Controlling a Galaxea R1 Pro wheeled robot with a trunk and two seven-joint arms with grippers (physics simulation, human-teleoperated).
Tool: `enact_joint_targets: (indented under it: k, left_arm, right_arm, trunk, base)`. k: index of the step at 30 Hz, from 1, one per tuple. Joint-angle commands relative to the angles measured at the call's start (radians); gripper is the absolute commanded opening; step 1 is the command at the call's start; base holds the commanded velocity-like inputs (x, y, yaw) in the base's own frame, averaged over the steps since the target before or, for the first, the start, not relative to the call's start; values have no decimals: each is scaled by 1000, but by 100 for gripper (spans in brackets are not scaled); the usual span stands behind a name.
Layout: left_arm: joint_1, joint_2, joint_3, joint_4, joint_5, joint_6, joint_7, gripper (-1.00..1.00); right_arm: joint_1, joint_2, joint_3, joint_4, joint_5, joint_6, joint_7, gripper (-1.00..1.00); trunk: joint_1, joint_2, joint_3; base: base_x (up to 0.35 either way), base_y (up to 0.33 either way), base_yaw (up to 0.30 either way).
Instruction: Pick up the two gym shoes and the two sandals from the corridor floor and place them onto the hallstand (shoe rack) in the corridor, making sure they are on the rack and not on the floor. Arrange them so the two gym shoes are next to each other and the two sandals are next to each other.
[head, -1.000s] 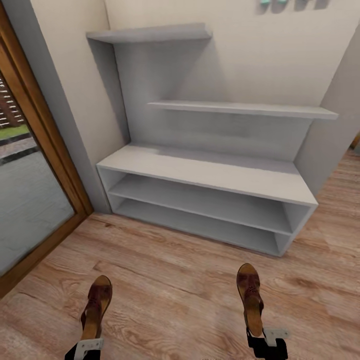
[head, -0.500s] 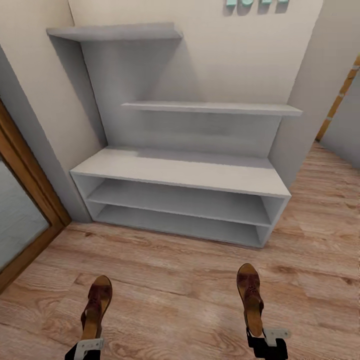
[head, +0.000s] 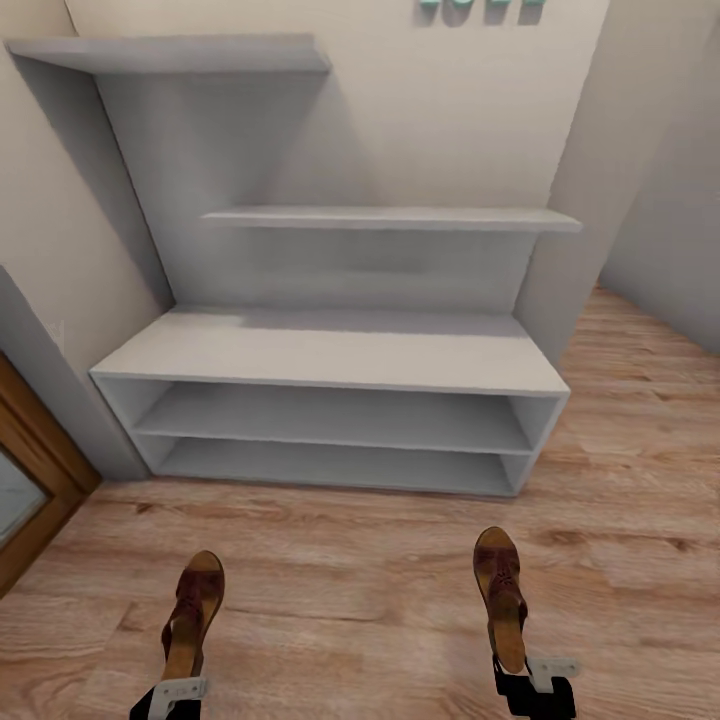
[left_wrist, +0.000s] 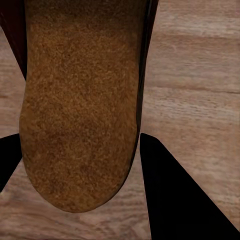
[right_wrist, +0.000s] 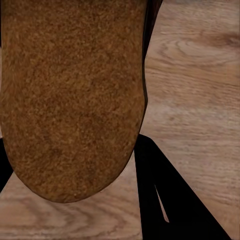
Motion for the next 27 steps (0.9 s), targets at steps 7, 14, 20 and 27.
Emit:
enact_joint_targets:
  k: [7, 14, 20, 27]
  left_arm:
    - [-1, 0, 9, 0, -10, -3, -4, -100]
    - [19, 3, 3, 35, -6, -24, -22, -100]
    - [22, -10, 1, 39, -12, -21, -25, -100]
    - [-10, -34, 2, 41, -11, -1, -3, -100]
  right_arm:
    - [-1, -1, -6, 1, 5, -3, 2, -100]
    - [-1, 6, -9, 1, 5, -3, -5, -100]
    - [-1, -4, -9, 1, 5, -2, -6, -100]
    - [-1, -7, -9, 1, 4, -1, -7, -100]
  trunk:
    - [0, 0, -1]
    - [0, 0, -1]
    - [0, 0, -1]
    - [0, 0, -1]
  base:
    - [183, 280, -26]
    - [26, 40, 0]
    - [0, 0, 0]
    - [0, 0, 0]
